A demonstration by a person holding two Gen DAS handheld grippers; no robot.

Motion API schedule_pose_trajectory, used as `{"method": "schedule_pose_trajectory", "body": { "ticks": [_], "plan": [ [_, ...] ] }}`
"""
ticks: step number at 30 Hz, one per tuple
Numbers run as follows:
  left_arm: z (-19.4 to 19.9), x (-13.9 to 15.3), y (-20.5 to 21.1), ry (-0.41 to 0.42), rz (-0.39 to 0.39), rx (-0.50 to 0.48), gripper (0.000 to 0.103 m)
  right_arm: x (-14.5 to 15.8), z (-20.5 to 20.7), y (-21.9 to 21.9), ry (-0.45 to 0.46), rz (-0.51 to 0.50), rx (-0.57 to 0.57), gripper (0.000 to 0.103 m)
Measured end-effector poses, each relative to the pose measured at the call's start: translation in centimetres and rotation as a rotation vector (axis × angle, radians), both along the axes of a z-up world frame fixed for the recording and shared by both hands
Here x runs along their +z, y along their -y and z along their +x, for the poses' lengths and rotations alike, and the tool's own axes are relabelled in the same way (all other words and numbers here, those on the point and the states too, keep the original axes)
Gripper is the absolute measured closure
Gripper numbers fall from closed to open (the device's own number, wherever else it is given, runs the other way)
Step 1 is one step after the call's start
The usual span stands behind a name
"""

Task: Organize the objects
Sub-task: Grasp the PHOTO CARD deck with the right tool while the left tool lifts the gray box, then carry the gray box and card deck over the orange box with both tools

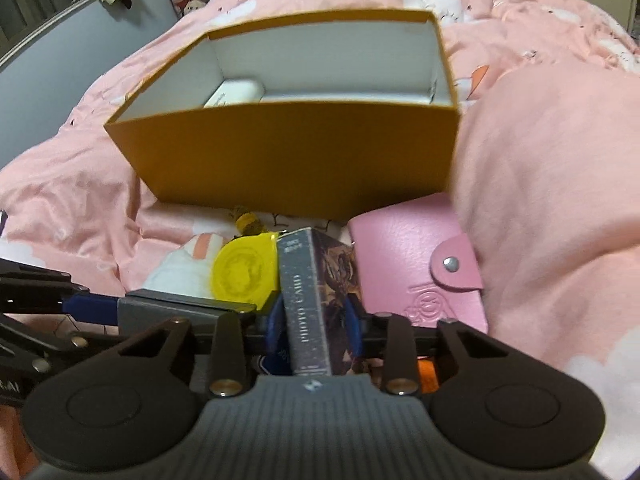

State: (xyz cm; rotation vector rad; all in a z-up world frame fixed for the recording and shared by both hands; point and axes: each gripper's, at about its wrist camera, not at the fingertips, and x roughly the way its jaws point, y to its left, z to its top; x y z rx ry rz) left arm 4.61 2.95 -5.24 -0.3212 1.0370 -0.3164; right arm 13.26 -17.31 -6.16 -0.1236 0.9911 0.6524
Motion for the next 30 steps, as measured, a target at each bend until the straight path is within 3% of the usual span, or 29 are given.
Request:
{"method": "schedule_pose_trajectory", "body": {
  "ticks": [3,8,14,24,27,30],
  "plan": [
    [-0.2,1.3,-0.4,0.051,-0.009,0.012,0.058,0.9,0.0,1.1,0.002,0.023,-0.029,0.078],
    [0.0,3.2,-2.4,0.091,-0.065,0.085,0.059,2.3,1.0,3.0,-0.063,0.132,-0.072,0.078],
    [1.2,5.6,-3.8,0.116,-0.053,0.123,0.059,4.9,2.0,3.5,-0.076,0.207,-0.078,0.078],
    [5.2,11.7,-6.2,0.222,0.019,0.123,0.059,12.0,5.4,1.9,0.002,0.342,-0.007,0.078],
    [7.8,12.5,-6.6,0.237,0.073,0.127,0.059,12.7,7.5,0.3,0.016,0.357,-0.014,0.078],
    [11.3,12.0,-7.2,0.2,0.102,0.124,0.059,11.9,10.5,-1.3,-0.024,0.354,-0.037,0.078]
  ]
}}
